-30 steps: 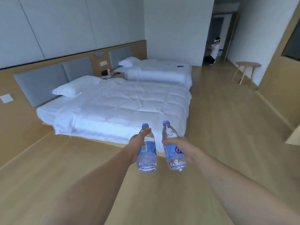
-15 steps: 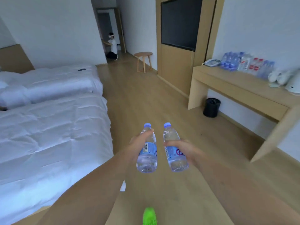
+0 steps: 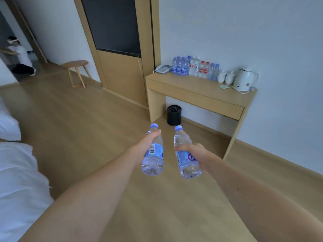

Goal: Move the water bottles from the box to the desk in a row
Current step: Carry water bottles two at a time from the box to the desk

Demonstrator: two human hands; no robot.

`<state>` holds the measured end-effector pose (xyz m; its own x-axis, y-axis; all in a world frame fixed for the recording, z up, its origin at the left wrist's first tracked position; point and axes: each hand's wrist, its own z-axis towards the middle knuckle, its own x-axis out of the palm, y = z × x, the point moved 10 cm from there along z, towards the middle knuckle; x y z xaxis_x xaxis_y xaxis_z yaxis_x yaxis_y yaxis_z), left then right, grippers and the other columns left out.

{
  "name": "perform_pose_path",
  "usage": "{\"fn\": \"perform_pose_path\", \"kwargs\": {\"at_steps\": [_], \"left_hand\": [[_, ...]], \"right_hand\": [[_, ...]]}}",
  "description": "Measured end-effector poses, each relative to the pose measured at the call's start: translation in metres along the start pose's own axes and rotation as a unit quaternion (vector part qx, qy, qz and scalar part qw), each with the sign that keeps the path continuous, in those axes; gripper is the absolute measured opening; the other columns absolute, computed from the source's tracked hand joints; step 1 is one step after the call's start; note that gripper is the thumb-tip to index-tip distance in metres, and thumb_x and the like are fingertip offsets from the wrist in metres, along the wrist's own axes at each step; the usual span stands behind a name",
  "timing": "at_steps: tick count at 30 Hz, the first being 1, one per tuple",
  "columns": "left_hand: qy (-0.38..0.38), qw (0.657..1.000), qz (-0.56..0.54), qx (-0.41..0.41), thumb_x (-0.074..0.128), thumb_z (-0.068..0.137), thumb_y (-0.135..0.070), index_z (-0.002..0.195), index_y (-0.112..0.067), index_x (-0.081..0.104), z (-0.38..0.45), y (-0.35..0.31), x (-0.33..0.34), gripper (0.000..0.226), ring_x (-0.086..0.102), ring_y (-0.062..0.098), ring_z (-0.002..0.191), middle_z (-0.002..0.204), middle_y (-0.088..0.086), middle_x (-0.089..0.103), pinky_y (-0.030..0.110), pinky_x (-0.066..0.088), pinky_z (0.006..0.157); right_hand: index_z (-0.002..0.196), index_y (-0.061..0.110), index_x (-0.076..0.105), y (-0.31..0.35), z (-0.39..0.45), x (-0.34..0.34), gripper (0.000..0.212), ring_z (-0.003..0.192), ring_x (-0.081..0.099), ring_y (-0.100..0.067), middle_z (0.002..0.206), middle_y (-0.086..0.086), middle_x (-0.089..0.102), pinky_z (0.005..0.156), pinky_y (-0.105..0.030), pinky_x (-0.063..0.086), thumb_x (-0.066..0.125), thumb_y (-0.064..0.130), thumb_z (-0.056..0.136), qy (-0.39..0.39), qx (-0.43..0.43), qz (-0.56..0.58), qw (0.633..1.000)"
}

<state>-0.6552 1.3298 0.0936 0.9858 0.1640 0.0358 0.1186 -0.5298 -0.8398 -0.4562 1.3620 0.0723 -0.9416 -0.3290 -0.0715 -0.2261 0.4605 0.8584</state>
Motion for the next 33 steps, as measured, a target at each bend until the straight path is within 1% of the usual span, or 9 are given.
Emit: {"fn": "perform_pose_path", "kwargs": {"at_steps": [2, 7, 11, 14, 19, 21, 24, 29, 33], "left_hand": [[0.007, 1.000, 0.018, 0.001, 0.076, 0.081, -0.056, 0.126, -0.009, 0.056, 0.030, -0.016, 0.008, 0.068, 0.066, 0.029, 0.059, 0.086, 0.014, 0.066, 0.034, 0.056, 0.057], [0.022, 0.999, 0.037, 0.022, 0.080, 0.075, -0.054, 0.118, -0.012, 0.059, 0.113, -0.060, 0.031, 0.064, 0.070, 0.033, 0.061, 0.078, 0.016, 0.070, 0.039, 0.058, 0.060], [0.021, 0.998, 0.048, 0.040, 0.083, 0.069, -0.053, 0.110, -0.012, 0.063, 0.185, -0.099, 0.052, 0.061, 0.071, 0.034, 0.063, 0.074, 0.016, 0.072, 0.042, 0.060, 0.065], [0.010, 0.997, 0.062, 0.053, 0.085, 0.066, -0.051, 0.105, -0.013, 0.064, 0.240, -0.137, 0.062, 0.059, 0.072, 0.035, 0.063, 0.071, 0.016, 0.073, 0.045, 0.061, 0.064], [-0.015, 0.996, 0.053, 0.065, 0.086, 0.067, -0.049, 0.107, -0.012, 0.065, 0.317, -0.222, 0.074, 0.059, 0.073, 0.035, 0.061, 0.072, 0.015, 0.074, 0.039, 0.058, 0.056], [-0.015, 0.997, 0.040, 0.070, 0.085, 0.069, -0.049, 0.108, -0.011, 0.065, 0.344, -0.248, 0.082, 0.058, 0.072, 0.035, 0.059, 0.071, 0.015, 0.073, 0.038, 0.057, 0.053], [-0.014, 0.997, 0.035, 0.070, 0.084, 0.072, -0.047, 0.107, -0.011, 0.064, 0.383, -0.268, 0.090, 0.055, 0.071, 0.033, 0.055, 0.066, 0.013, 0.073, 0.036, 0.056, 0.049], [0.019, 0.998, 0.032, 0.054, 0.081, 0.074, -0.049, 0.107, -0.010, 0.065, 0.452, -0.282, 0.092, 0.053, 0.071, 0.030, 0.058, 0.068, 0.011, 0.073, 0.037, 0.057, 0.053], [0.025, 0.998, 0.036, 0.050, 0.081, 0.072, -0.048, 0.106, -0.012, 0.065, 0.524, -0.308, 0.078, 0.053, 0.071, 0.030, 0.059, 0.069, 0.009, 0.073, 0.037, 0.058, 0.055]], "right_hand": [[0.123, 0.004, 0.058, 0.009, 0.022, -0.012, 0.083, 0.069, 0.075, -0.032, 0.099, -0.020, 0.075, 0.063, -0.040, 0.061, 0.094, 0.038, 0.056, -0.011, 0.004, 0.006, 1.000], [0.117, 0.002, 0.063, 0.031, 0.088, -0.047, 0.069, 0.067, 0.074, -0.031, 0.088, -0.018, 0.075, 0.065, -0.039, 0.061, 0.091, 0.033, 0.063, -0.032, 0.013, 0.012, 0.999], [0.124, 0.001, 0.056, 0.060, 0.158, -0.079, 0.077, 0.069, 0.074, -0.033, 0.102, -0.024, 0.074, 0.064, -0.040, 0.061, 0.093, 0.032, 0.064, -0.047, 0.002, 0.029, 0.998], [0.125, 0.002, 0.056, 0.091, 0.213, -0.105, 0.079, 0.071, 0.074, -0.033, 0.102, -0.023, 0.074, 0.064, -0.039, 0.060, 0.093, 0.033, 0.063, -0.043, -0.008, 0.046, 0.998], [0.110, 0.004, 0.065, 0.164, 0.288, -0.154, 0.057, 0.066, 0.073, -0.031, 0.080, -0.015, 0.075, 0.060, -0.036, 0.059, 0.092, 0.029, 0.067, -0.034, -0.030, 0.055, 0.997], [0.111, 0.002, 0.066, 0.190, 0.315, -0.168, 0.055, 0.069, 0.071, -0.033, 0.081, -0.017, 0.073, 0.064, -0.039, 0.059, 0.090, 0.030, 0.070, -0.034, -0.036, 0.068, 0.997], [0.117, 0.001, 0.066, 0.214, 0.354, -0.177, 0.058, 0.074, 0.068, -0.035, 0.088, -0.020, 0.071, 0.071, -0.043, 0.058, 0.088, 0.032, 0.073, -0.030, -0.031, 0.079, 0.996], [0.115, 0.001, 0.068, 0.238, 0.418, -0.176, 0.055, 0.076, 0.069, -0.035, 0.088, -0.019, 0.072, 0.078, -0.045, 0.059, 0.088, 0.032, 0.074, -0.024, -0.015, 0.072, 0.997], [0.115, 0.002, 0.067, 0.260, 0.478, -0.173, 0.060, 0.073, 0.072, -0.033, 0.088, -0.018, 0.074, 0.070, -0.041, 0.061, 0.090, 0.037, 0.072, -0.026, -0.018, 0.067, 0.997]]}}
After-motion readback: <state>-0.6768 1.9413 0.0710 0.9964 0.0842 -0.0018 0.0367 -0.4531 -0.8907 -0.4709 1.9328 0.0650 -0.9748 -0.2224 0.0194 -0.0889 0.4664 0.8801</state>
